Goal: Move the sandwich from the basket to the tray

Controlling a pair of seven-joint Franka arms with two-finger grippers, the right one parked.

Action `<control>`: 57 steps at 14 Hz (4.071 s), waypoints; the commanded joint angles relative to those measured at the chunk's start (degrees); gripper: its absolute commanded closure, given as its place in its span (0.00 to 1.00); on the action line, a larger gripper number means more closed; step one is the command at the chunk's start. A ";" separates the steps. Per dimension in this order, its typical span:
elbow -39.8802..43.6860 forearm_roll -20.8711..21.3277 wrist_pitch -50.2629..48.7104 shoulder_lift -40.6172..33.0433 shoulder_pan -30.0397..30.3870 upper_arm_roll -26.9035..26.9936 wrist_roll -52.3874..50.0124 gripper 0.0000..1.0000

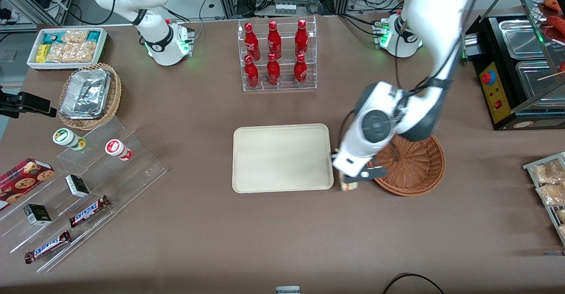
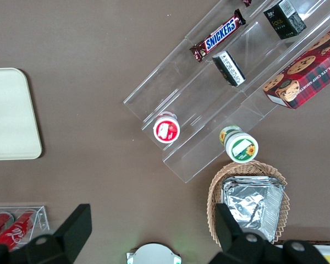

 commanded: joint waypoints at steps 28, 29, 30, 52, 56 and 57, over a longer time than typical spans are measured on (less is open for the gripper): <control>15.77 0.70 3.41 11.98 -16.44 1.16 -20.13 0.00; 16.03 0.53 1.31 10.31 -16.35 1.16 -19.87 0.00; 17.16 0.53 -1.15 8.64 -16.18 1.25 -19.60 0.00; 3.66 1.14 -20.51 -15.97 13.96 1.43 33.46 0.00; -3.12 0.44 -20.59 -24.49 20.38 0.38 42.52 0.00; -3.74 0.44 -21.56 -25.90 22.30 -0.41 42.89 0.00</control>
